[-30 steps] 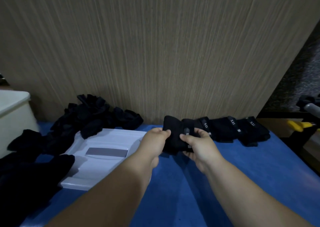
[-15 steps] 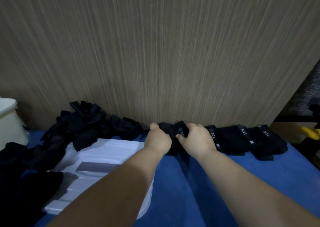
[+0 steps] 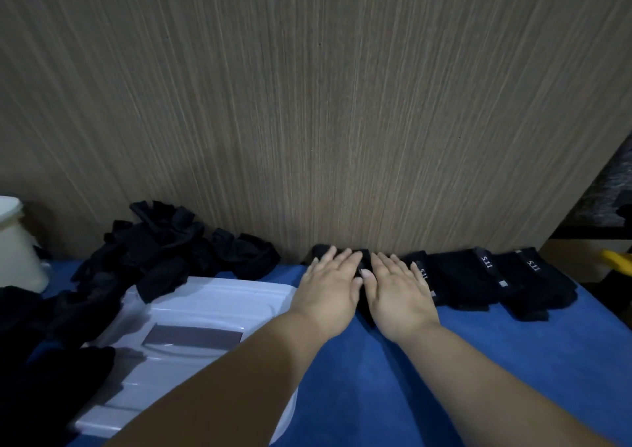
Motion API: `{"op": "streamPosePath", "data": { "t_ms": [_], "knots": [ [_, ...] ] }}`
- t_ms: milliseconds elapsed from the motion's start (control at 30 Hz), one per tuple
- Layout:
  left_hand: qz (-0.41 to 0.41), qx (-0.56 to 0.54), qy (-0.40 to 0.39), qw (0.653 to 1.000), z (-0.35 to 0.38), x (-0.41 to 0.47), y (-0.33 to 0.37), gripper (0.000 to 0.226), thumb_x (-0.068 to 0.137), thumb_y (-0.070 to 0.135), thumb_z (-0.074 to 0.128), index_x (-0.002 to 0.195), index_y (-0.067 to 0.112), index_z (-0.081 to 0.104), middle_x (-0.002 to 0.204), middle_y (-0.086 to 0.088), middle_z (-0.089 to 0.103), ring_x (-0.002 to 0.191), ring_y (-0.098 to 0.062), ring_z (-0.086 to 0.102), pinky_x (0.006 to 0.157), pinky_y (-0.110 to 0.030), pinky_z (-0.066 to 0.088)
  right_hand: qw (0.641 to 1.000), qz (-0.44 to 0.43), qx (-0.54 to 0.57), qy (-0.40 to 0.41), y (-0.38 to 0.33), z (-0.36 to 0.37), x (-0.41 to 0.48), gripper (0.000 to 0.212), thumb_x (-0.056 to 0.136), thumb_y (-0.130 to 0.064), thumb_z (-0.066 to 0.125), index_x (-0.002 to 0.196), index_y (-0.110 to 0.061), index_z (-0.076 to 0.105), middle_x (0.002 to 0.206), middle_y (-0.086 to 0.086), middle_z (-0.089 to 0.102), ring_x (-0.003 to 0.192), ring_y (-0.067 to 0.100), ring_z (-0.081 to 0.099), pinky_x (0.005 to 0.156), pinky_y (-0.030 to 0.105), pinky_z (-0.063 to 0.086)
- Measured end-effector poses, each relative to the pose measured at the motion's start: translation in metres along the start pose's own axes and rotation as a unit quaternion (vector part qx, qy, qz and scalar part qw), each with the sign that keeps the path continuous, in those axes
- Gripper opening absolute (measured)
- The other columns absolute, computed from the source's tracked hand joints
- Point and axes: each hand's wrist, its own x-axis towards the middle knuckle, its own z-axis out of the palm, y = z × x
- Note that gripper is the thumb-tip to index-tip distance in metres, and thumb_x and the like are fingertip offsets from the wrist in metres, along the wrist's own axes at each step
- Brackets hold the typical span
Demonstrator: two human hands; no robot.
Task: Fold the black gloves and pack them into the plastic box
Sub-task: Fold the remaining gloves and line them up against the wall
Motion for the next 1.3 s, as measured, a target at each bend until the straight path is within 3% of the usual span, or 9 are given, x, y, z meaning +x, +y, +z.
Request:
{"op": "streamPosePath", "data": {
  "t_ms": [67,200,767,933,1033,1133,1200,1300],
  "knots": [
    [-0.019,0.040,-0.063,0.997,0.005,0.000,-0.002,0.051,0.104,0.036,0.023,0.153,0.027,0.014,0.161,0.007,0.010,0.149,-0.013,0.001,0.120,-0.034,0.000,1.000,0.007,0.008,-0.001,0.001,0.002,0.000,0.056,0.102,-0.043,0.010,0.153,-0.020,0.019,0.160,-0.007,0.014,0.148,0.009,0.003,0.121,0.034,-0.004],
    [-0.053,0.083,-0.102,0.990,0.007,0.002,-0.005,0.052,0.103,0.041,0.020,0.153,0.030,0.010,0.162,0.007,0.001,0.149,-0.014,-0.003,0.121,-0.038,0.000,1.000,0.008,0.010,0.003,0.004,0.003,0.002,0.053,0.103,-0.039,0.013,0.152,-0.020,0.021,0.161,-0.006,0.014,0.148,0.010,0.003,0.120,0.031,-0.003],
    [-0.058,0.100,-0.107,0.988,0.009,0.002,-0.006,0.052,0.103,0.043,0.020,0.153,0.035,0.009,0.162,0.009,0.001,0.149,-0.015,-0.005,0.120,-0.045,-0.001,1.000,-0.003,-0.010,0.019,0.006,0.007,0.001,0.052,0.104,-0.037,0.018,0.152,-0.019,0.020,0.161,-0.004,0.015,0.148,0.011,0.005,0.120,0.031,-0.001],
    [-0.052,0.038,-0.054,0.996,-0.009,-0.009,-0.011,0.051,0.102,0.040,0.030,0.152,0.030,0.021,0.160,0.006,0.018,0.148,-0.015,0.008,0.120,-0.038,0.005,0.998,-0.016,0.045,0.028,0.006,-0.001,0.000,0.049,0.104,-0.034,0.025,0.150,-0.018,0.029,0.158,-0.004,0.023,0.147,0.010,0.011,0.119,0.028,0.002],
    [-0.088,-0.026,0.052,0.994,-0.030,-0.028,-0.028,0.045,0.099,0.039,0.040,0.141,0.024,0.045,0.143,-0.001,0.049,0.137,-0.021,0.036,0.112,-0.034,0.028,0.989,-0.037,0.092,0.108,0.002,-0.009,-0.003,0.040,0.102,-0.026,0.039,0.139,-0.014,0.049,0.147,0.001,0.045,0.143,0.016,0.027,0.117,0.027,0.013],
    [-0.172,-0.066,0.127,0.975,-0.048,-0.053,-0.052,0.036,0.095,0.037,0.049,0.126,0.023,0.060,0.125,0.001,0.061,0.123,-0.022,0.048,0.102,-0.034,0.039,0.975,-0.083,0.106,0.176,-0.017,-0.015,-0.006,0.030,0.096,-0.022,0.051,0.123,-0.014,0.062,0.126,0.001,0.060,0.125,0.018,0.043,0.107,0.023,0.026],
    [-0.219,-0.080,0.148,0.961,-0.057,-0.069,-0.068,0.029,0.093,0.034,0.051,0.118,0.023,0.063,0.119,0.002,0.065,0.115,-0.022,0.052,0.098,-0.034,0.042,0.972,-0.118,0.120,0.166,-0.040,-0.017,-0.007,0.028,0.093,-0.022,0.056,0.119,-0.016,0.065,0.120,-0.002,0.061,0.118,0.016,0.046,0.099,0.020,0.028],
    [-0.281,-0.104,0.146,0.943,-0.067,-0.082,-0.085,0.027,0.094,0.034,0.052,0.118,0.023,0.060,0.120,0.005,0.063,0.114,-0.022,0.052,0.092,-0.032,0.043,0.969,-0.158,0.160,0.107,-0.076,-0.014,-0.007,0.031,0.093,-0.023,0.057,0.123,-0.017,0.062,0.124,-0.003,0.058,0.120,0.015,0.046,0.100,0.016,0.028]
  ]
}}
